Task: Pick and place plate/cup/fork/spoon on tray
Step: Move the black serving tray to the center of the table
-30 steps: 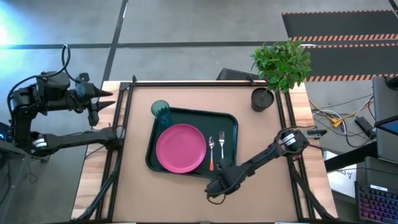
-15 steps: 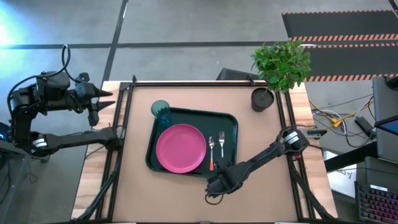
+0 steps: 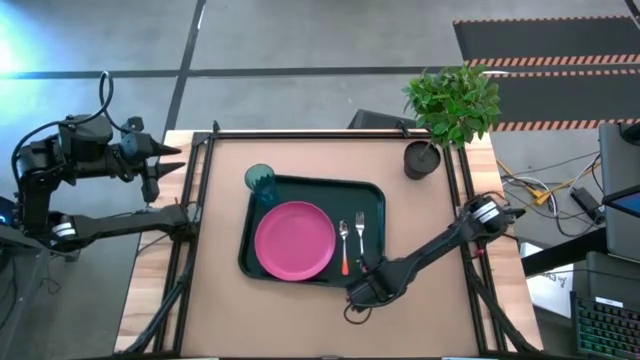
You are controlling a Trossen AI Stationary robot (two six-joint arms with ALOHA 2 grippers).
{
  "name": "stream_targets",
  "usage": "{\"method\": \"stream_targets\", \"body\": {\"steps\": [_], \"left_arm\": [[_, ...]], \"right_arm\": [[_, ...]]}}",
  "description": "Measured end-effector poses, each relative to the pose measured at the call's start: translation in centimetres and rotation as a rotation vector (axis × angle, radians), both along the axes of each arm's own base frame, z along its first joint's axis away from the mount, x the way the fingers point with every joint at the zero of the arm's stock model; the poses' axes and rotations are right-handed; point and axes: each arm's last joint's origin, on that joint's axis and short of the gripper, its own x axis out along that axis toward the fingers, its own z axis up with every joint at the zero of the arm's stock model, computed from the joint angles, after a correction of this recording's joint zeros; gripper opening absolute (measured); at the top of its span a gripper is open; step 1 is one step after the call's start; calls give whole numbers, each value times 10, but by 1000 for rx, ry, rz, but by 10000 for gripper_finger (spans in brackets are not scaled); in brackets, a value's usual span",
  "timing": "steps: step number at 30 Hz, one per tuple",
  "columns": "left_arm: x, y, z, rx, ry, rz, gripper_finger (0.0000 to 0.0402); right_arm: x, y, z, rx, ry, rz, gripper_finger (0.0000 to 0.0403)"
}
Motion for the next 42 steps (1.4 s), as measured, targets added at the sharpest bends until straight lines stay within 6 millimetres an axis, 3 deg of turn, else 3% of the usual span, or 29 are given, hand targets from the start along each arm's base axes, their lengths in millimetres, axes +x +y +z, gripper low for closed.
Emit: {"method": "stream_targets", "body": {"steps": [10, 16, 30, 37, 42], "left_arm": [[0, 0, 0, -1, 0, 0, 131], [0, 0, 0, -1, -2, 2, 131], [1, 1, 0, 0, -3, 1, 131], [2, 1, 0, -1, -1, 1, 131], [4, 2, 0, -3, 3, 1, 131]], "right_arm": [[-37, -16, 19, -27, -59, -76, 8], [-29, -16, 17, -31, -143, -69, 8], [-10, -4, -22, 24, -174, -84, 8], [-14, 3, -22, 36, -154, -56, 8], [-29, 7, -13, 50, -78, -38, 8]]}}
